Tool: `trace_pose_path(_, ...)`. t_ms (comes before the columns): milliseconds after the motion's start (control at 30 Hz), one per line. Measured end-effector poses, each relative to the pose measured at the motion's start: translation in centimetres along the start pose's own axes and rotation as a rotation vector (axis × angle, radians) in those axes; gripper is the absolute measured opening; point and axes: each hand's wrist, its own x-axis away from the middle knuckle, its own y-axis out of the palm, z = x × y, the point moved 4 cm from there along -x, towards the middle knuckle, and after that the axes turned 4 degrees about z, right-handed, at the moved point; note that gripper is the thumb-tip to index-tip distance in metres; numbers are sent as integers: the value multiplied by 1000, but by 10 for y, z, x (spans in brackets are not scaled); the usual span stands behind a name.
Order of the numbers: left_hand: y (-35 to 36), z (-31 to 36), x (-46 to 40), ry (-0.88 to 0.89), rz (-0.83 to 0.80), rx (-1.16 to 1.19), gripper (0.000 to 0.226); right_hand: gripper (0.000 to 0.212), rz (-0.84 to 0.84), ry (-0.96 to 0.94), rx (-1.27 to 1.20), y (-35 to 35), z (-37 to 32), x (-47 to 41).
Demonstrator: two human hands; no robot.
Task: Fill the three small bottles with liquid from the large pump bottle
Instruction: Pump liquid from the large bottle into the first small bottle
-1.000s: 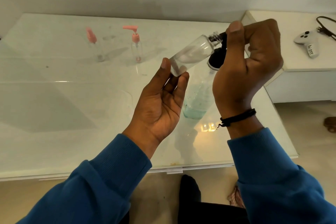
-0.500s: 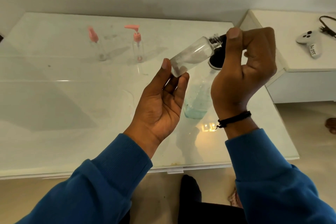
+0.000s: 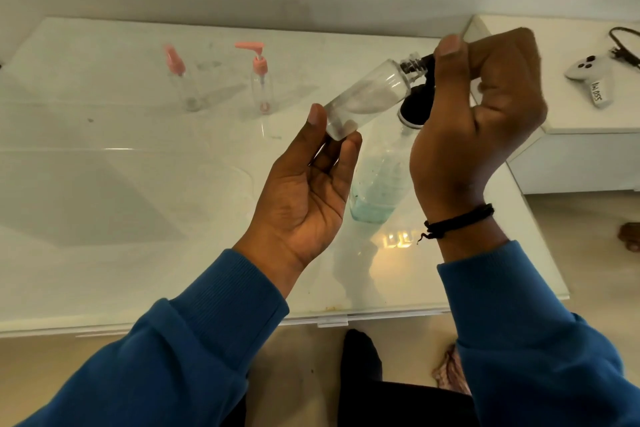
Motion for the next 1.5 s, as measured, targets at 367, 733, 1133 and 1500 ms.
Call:
trace_pose_path(367,2,1,0,-4,-9,-3,61,34,17,6,-17,1,1,-1)
trace_pose_path(733,0,1,0,-4,-5,2,61,32,14,11,-10,1,-1,0)
trace_pose_path(1133,-2,0,0,2,5,0,64,32,15,18,-3,1,1,6)
trace_pose_path(1500,-4,0,0,2,14,-4,66,28,14,24,-16,-1,2,11)
